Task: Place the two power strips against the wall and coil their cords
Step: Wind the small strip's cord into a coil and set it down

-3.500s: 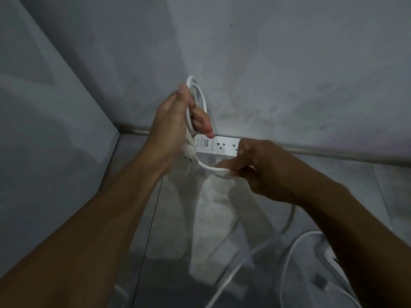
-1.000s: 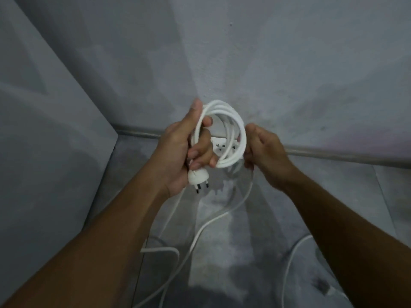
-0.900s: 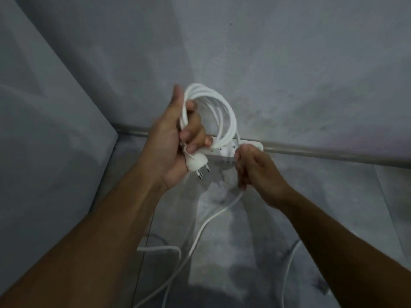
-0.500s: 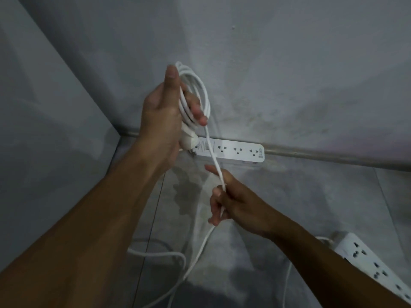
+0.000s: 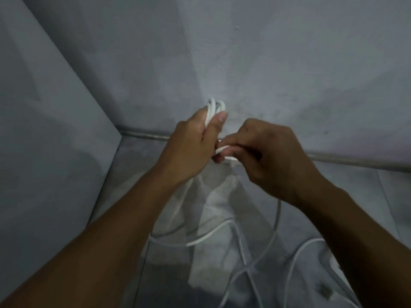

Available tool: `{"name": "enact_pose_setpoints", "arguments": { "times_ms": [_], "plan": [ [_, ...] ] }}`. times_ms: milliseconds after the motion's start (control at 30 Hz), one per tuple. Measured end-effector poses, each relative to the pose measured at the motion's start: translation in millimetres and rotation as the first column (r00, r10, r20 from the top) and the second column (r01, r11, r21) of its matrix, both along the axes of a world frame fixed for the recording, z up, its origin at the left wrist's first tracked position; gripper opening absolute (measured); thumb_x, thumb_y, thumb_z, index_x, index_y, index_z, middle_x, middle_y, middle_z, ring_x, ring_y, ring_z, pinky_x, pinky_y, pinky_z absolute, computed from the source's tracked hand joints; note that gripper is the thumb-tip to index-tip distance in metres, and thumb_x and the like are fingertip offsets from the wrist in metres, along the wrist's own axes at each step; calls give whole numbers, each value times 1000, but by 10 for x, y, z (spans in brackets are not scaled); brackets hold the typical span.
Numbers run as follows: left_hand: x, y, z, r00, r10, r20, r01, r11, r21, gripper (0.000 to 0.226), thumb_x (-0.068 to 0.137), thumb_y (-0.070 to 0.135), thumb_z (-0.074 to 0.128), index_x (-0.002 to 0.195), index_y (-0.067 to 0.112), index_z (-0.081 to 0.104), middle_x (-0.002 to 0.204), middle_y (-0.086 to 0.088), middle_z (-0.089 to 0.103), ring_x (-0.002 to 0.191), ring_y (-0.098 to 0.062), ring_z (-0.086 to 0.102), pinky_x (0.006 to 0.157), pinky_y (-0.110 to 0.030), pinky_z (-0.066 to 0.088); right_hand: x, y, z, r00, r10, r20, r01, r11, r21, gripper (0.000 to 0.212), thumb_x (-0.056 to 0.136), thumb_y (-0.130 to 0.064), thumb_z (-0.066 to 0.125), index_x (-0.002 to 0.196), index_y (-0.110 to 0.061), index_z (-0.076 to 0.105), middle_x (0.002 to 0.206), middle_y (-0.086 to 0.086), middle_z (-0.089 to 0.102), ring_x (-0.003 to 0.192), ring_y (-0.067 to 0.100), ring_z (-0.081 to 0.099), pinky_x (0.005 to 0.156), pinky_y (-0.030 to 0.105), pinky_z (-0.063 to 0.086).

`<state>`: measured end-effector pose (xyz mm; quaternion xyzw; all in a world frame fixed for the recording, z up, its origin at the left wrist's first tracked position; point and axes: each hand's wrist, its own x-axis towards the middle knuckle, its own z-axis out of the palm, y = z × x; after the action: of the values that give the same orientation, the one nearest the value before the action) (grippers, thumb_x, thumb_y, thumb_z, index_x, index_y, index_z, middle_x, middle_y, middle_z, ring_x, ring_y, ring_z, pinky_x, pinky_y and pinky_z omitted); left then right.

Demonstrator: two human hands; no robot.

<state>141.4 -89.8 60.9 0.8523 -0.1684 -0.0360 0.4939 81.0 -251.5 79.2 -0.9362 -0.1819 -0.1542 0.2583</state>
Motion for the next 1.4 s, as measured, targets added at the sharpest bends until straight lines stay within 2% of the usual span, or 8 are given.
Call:
{"name": "enact_pose_setpoints", "arguments": {
  "times_ms": [233, 533, 733, 833, 1000, 1167, 1267, 1400],
  "plan": [
    [-113, -27, -54, 911, -169, -377, 67, 961, -270, 59, 96, 59, 31, 63, 18, 56, 39, -2, 46, 34, -18, 42, 49, -33, 41, 234, -191, 138, 983, -178, -44, 183, 929, 322, 42, 70, -56, 77, 83, -17, 69, 71, -8, 64, 55, 3, 51, 53, 13, 38],
    [-89, -10, 82, 633, -528, -566, 29, 746, -665, 42, 100, 43, 36, 74, 12, 48, 35, 2, 30, 27, -13, 24, 50, -36, 20, 390, -193, -496, 915, -290, -281, 401, 733, 549, 40, 105, -40, 43, 75, -19, 58, 61, 6, 53, 57, 11, 48, 57, 31, 42],
    [132, 60, 356, 755, -481, -445, -149, 536, -831, 34, 98, 34, 33, 73, 15, 46, 38, 2, 28, 31, -14, 24, 51, -30, 33, -37, -42, -941, 889, -353, -293, 455, 752, 476, 27, 108, -31, 35, 86, -25, 50, 64, -4, 49, 54, 8, 46, 54, 33, 42],
    [239, 119, 406, 827, -399, -397, -159, 511, -844, 36, 102, 34, 33, 75, 15, 46, 40, 2, 32, 33, -14, 27, 51, -31, 34, -292, 79, -1012, 884, -89, -460, 338, 801, 495, 13, 107, -30, 36, 109, -26, 47, 67, 3, 52, 47, 9, 48, 41, 33, 45],
    [247, 104, 276, 916, -192, -351, -142, 665, -733, 41, 106, 37, 33, 74, 13, 45, 48, -1, 41, 40, -17, 37, 53, -31, 39, -394, 232, -842, 642, 187, -743, 112, 936, 332, 55, 106, -34, 40, 153, -35, 13, 80, 6, 60, 57, 12, 64, 52, 36, 58],
    [121, 124, 205, 973, -54, -225, -21, 947, -319, 31, 106, 40, 33, 89, 22, 51, 57, 0, 57, 53, -16, 56, 56, -30, 52, -232, 182, -482, 847, 154, -510, -152, 987, 46, 25, 105, -30, 45, 126, -22, 56, 90, -1, 67, 75, 9, 58, 73, 31, 47],
    [81, 103, 105, 988, -63, -141, 40, 987, -158, 24, 106, 37, 36, 99, 21, 53, 59, 3, 67, 55, -6, 64, 59, -17, 50, -128, 93, -187, 914, 168, -370, -156, 986, 64, 24, 101, -31, 52, 85, -20, 65, 71, -7, 59, 63, 9, 56, 62, 28, 43],
    [-28, 77, -13, 994, -62, -95, 58, 997, -51, 31, 104, 42, 40, 86, 23, 56, 60, 11, 69, 53, -1, 62, 59, -16, 43, 19, -19, 82, 989, 75, -126, -63, 994, 92, 21, 91, -36, 67, 82, -22, 78, 70, -3, 65, 61, 9, 60, 60, 24, 44]
  ]
}}
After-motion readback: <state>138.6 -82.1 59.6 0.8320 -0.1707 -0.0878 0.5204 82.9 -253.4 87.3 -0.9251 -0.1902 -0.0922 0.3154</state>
